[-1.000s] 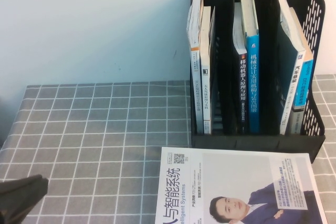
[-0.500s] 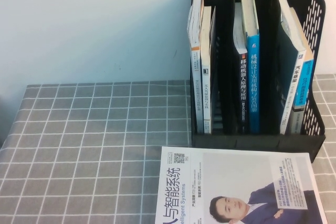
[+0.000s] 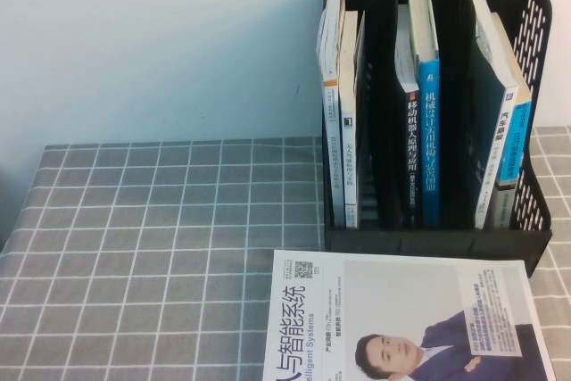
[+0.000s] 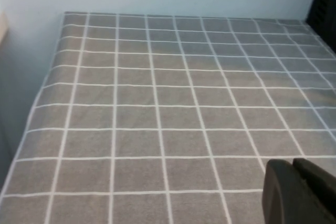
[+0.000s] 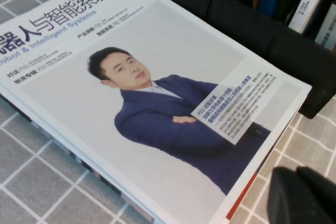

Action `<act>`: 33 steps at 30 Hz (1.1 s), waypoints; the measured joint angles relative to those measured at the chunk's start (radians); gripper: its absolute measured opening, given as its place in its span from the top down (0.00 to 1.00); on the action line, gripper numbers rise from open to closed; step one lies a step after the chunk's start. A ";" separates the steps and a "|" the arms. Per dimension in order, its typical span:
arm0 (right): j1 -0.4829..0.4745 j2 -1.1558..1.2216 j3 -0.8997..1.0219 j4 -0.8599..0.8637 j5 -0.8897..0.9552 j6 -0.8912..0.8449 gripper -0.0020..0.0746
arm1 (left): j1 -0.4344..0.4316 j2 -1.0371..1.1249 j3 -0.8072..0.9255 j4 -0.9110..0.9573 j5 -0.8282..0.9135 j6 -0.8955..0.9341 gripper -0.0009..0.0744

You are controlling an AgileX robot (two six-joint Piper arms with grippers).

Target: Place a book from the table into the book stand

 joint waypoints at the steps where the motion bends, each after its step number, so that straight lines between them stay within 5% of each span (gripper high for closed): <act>1: 0.000 0.000 0.000 0.000 0.000 0.000 0.98 | 0.013 0.000 0.000 0.000 0.000 0.000 0.99; 33: 0.000 0.000 0.002 0.004 0.000 0.000 0.98 | 0.042 0.000 0.000 0.034 0.000 0.059 0.99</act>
